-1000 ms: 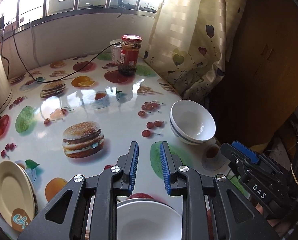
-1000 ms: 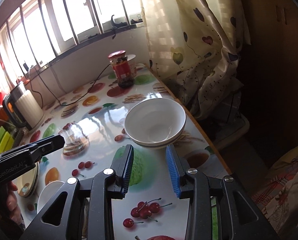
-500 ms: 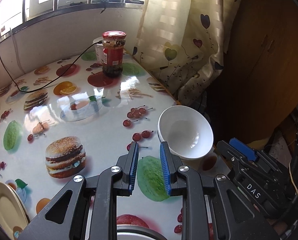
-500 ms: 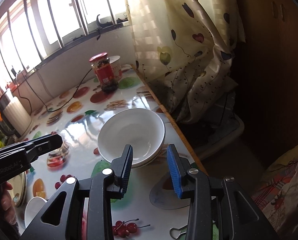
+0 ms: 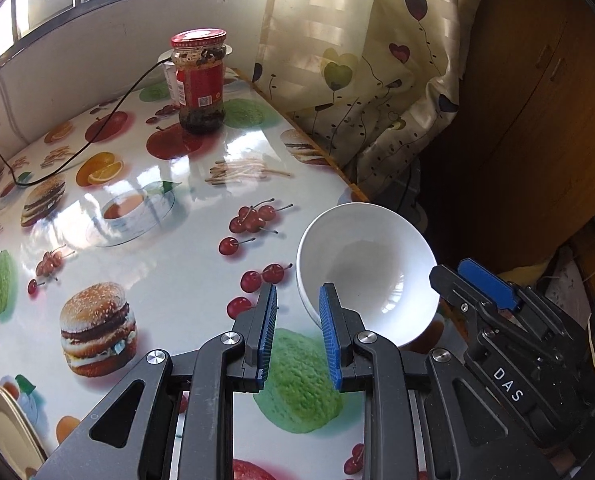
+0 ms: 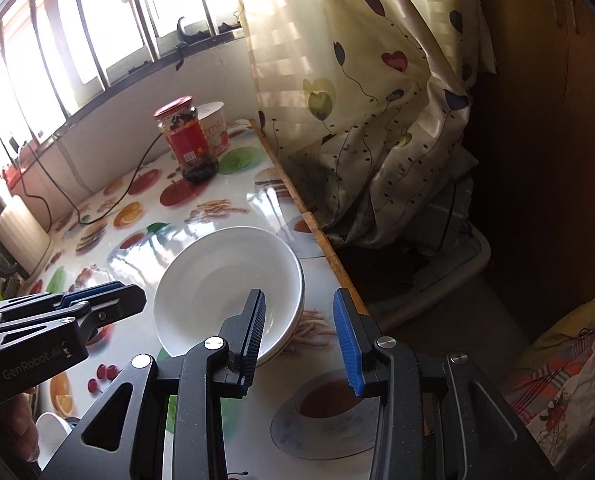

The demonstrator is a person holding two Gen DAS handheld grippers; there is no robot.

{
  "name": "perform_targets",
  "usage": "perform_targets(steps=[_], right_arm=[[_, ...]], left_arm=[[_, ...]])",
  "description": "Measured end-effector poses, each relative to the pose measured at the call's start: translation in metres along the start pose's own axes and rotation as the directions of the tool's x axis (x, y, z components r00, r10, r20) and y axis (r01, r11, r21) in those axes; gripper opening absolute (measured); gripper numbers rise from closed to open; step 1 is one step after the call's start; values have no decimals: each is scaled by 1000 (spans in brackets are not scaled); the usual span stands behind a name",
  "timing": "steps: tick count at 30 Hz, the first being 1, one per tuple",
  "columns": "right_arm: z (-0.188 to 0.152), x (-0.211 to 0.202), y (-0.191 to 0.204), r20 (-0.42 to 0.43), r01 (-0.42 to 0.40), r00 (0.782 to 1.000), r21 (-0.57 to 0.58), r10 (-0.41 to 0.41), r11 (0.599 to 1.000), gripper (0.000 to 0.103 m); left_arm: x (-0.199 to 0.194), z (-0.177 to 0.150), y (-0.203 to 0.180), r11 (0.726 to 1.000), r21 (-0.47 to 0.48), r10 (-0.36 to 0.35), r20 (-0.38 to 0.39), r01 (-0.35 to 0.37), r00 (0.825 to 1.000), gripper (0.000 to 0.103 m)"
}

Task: Organize plates and bowls
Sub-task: 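Move both grippers to the blue-striped white bowl by the curtain, then close both grippers on the rim of the blue-striped white bowl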

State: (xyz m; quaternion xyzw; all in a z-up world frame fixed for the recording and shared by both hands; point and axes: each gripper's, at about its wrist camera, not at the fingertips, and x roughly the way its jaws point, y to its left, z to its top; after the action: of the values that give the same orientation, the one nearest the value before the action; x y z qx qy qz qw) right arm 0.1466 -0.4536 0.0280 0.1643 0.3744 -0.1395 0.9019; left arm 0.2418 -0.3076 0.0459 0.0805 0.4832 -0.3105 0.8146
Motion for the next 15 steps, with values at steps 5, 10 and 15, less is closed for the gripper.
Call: perform_targets(steps=[5, 10, 15], right_arm=[[3, 11, 0, -16, -6, 1000, -11, 6, 1000, 35], [3, 18, 0, -26, -10, 1000, -20, 9, 1000, 35], [5, 23, -1, -30, -9, 1000, -19, 8, 1000, 35]], left_arm=[[11, 1, -4, 1000, 12, 14, -31, -14, 999, 23], [18, 2, -6, 1000, 13, 20, -44, -20, 999, 23], [25, 2, -5, 1000, 2, 31, -61, -31, 998, 23]])
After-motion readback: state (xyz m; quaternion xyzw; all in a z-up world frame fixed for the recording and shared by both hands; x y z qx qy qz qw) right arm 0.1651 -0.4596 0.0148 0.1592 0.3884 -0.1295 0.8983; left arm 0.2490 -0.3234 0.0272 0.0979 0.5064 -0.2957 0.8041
